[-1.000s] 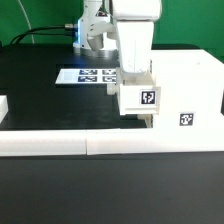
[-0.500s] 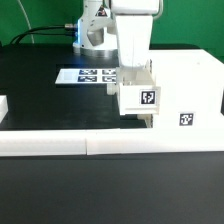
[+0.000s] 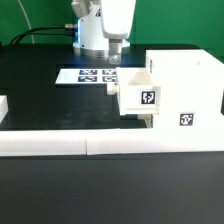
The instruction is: Assemble drawer
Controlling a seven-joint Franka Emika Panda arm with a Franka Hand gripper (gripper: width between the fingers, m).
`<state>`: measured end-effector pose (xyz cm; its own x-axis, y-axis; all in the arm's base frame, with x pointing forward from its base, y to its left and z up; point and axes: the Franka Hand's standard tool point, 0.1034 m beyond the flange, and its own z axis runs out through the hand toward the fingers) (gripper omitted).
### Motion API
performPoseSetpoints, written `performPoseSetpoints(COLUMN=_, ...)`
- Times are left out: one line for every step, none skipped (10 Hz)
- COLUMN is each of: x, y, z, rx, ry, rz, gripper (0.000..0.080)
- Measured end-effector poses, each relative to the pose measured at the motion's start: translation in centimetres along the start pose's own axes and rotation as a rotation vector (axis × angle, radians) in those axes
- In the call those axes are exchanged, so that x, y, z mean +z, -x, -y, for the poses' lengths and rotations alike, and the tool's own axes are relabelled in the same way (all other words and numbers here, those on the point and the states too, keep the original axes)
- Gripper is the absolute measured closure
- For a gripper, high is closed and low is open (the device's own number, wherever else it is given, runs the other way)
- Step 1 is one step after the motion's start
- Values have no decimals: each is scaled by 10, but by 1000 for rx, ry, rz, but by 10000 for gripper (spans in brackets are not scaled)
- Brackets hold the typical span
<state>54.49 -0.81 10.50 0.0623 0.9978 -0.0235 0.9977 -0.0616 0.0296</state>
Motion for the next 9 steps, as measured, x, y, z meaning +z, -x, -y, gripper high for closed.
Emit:
performPoseSetpoints(x=0, y=0, z=0, rx=0, ry=-1, rz=1, gripper=151)
performPoseSetpoints(x=1, y=2, z=0, rx=-14, ry=-1, rz=-7, gripper=151)
performPoseSetpoints(x=4, y=13, z=0, rx=-29, ry=-1, rz=-53, gripper=151)
performPoseSetpoints(x=15, y=26, z=1, rx=-36, ry=-6, rz=-80, gripper=151)
performPoseSetpoints(x=21, y=34, z=2, rx=-52, ry=-12, rz=-112, gripper=151)
performPoseSetpoints(x=27, y=40, z=2, rx=-47, ry=-12, rz=-153, gripper=151)
performPoseSetpoints(x=34, y=41, z=3, rx=-35, ry=-20, rz=-189, gripper=151)
performPoseSetpoints(x=39, y=40, z=3, rx=-31, ry=-24, rz=-200, gripper=151)
performPoseSetpoints(x=42, y=39, z=3, rx=-26, ry=-30, rz=-200, gripper=151)
